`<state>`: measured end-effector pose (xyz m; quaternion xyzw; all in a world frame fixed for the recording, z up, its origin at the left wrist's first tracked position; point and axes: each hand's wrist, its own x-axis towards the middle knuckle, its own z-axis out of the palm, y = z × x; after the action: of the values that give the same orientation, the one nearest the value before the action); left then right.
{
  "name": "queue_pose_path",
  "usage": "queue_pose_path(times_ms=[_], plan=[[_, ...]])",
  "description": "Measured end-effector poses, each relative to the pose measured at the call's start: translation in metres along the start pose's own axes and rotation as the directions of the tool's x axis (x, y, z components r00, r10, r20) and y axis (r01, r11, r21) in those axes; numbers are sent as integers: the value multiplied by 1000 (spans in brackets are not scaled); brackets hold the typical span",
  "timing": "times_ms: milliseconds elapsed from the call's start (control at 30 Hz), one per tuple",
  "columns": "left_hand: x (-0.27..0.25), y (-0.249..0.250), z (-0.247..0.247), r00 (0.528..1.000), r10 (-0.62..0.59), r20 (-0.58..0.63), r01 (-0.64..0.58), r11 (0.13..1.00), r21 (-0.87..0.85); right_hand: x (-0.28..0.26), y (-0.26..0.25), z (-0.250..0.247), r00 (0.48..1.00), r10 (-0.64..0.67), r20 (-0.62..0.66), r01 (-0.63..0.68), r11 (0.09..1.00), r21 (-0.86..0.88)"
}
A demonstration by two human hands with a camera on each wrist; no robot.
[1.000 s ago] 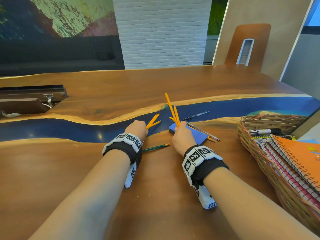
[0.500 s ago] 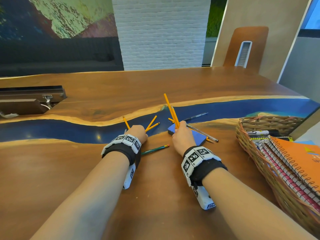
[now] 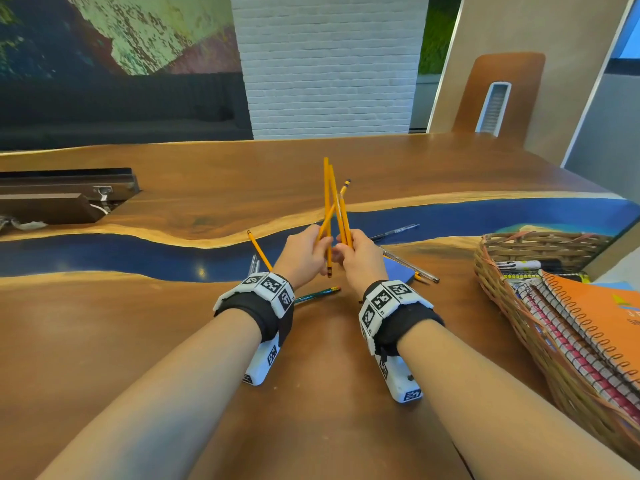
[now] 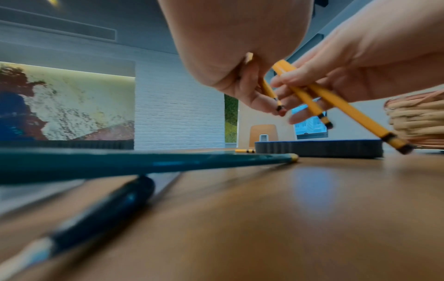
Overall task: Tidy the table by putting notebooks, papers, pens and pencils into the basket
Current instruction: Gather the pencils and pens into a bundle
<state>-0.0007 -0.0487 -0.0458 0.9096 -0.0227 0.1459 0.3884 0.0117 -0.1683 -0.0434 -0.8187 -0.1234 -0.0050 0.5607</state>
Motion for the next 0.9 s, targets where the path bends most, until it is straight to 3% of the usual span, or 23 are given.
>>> queue_pose_path(times_ms=[200, 333, 533, 700, 800, 900], plan=[[-3, 1, 2, 998, 35, 58, -34, 999, -25, 2, 4, -4, 1000, -16, -1, 16, 1000, -26], [-2, -1, 6, 991, 53, 122, -62, 996, 70, 8, 10, -7, 999, 5, 46, -5, 1000, -8], [-3, 6, 12, 972, 34, 233, -84, 975, 206, 4, 26, 6, 990, 112, -84, -104, 990, 98], [-5, 9, 17, 960, 20, 281, -45, 996, 83, 24, 9, -17, 986, 165, 0, -165, 986, 28], [-1, 16, 21, 969, 63, 238, -99, 985, 143, 30, 8, -32, 976, 217, 24, -218, 975, 53], [8, 21, 16, 987, 118, 106, -138, 968, 208, 25, 7, -49, 963, 267, 21, -267, 952, 152]])
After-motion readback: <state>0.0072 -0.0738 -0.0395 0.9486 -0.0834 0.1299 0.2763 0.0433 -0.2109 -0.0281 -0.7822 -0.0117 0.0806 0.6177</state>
